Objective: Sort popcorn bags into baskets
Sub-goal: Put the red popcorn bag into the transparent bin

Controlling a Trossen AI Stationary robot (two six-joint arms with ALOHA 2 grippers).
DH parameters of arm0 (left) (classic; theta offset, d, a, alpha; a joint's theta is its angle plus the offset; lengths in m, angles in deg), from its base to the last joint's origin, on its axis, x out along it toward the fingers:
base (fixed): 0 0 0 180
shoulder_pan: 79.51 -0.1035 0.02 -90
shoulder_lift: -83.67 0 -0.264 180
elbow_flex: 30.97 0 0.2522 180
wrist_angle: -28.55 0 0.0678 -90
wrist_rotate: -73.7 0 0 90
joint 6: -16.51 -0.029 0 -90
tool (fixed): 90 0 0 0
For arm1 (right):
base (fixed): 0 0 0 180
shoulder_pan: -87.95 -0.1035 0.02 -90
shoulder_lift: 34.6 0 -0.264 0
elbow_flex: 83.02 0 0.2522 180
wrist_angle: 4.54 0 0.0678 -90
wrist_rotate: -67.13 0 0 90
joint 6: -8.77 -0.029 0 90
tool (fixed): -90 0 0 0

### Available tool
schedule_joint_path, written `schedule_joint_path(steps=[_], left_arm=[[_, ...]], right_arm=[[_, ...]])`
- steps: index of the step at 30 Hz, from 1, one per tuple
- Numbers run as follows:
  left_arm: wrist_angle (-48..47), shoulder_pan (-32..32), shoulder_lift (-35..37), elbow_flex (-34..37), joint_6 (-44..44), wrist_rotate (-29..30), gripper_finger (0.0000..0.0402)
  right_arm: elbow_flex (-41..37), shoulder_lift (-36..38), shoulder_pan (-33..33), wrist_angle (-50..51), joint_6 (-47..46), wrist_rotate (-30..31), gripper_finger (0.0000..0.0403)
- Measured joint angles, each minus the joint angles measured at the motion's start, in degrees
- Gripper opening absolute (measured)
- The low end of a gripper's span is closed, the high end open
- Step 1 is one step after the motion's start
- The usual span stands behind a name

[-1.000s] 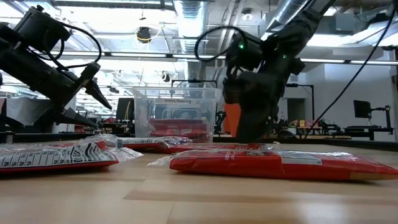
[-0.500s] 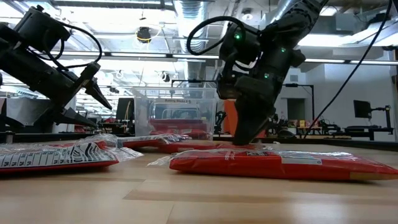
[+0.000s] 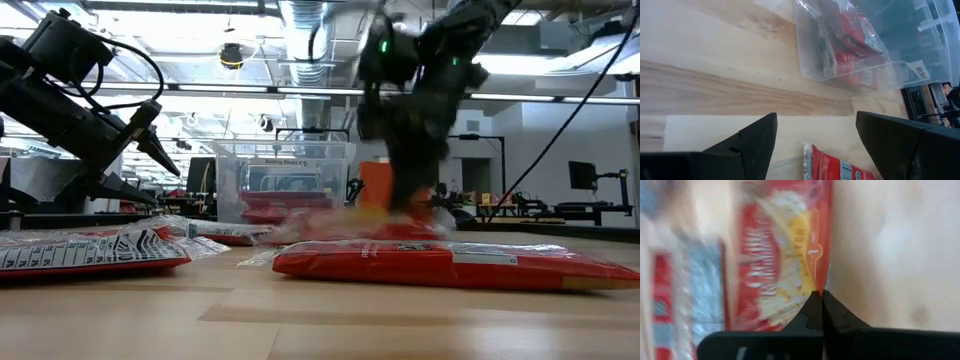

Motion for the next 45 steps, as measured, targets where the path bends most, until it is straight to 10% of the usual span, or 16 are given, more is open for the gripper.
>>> schedule_joint_path(steps=[24, 45], left_arm=[[0.0, 0.0, -0.1, 0.0, -1.5, 1.6, 0.0261], [0.0, 0.0, -1.9, 0.0, -0.9, 1.3, 0.0261]], right_arm=[[2.1, 19.2, 9.5, 6.1, 3.3, 0.3, 0.0001], [37.8, -3.6, 21.7, 5.2, 24.6, -0.9, 0.0001]])
